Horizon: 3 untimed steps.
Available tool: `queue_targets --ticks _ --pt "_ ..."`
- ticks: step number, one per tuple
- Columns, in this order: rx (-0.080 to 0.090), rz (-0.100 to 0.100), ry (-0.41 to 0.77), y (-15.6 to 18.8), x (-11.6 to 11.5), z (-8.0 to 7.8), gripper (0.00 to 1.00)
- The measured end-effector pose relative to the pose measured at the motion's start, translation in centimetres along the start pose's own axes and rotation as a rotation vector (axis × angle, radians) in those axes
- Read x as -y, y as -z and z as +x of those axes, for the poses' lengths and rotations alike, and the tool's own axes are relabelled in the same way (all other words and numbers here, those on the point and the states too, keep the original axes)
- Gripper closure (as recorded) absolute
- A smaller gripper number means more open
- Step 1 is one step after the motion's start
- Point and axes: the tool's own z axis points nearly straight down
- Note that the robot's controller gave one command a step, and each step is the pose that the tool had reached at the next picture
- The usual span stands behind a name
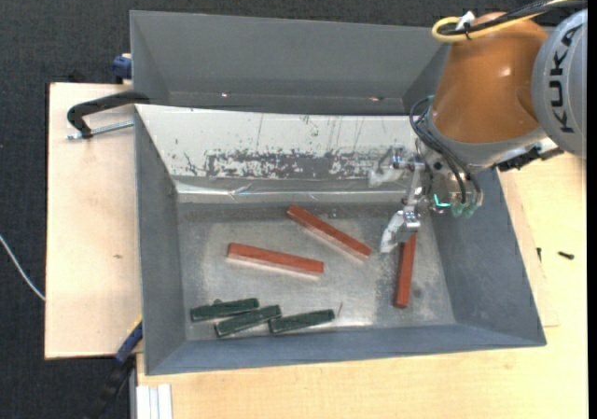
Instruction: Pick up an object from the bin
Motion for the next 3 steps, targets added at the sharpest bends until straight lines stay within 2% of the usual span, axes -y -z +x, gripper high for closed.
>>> queue_targets --ticks 1,2,3 --pt "0.009 0.001 0.001 0.5 0.0 -0.2 0.00" --pt "0.013 -0.001 -0.081 -7.8 -3.0 -2.3 0.00" --pt "0.009 0.000 -0.073 -8.8 -3.4 -2.9 0.00"
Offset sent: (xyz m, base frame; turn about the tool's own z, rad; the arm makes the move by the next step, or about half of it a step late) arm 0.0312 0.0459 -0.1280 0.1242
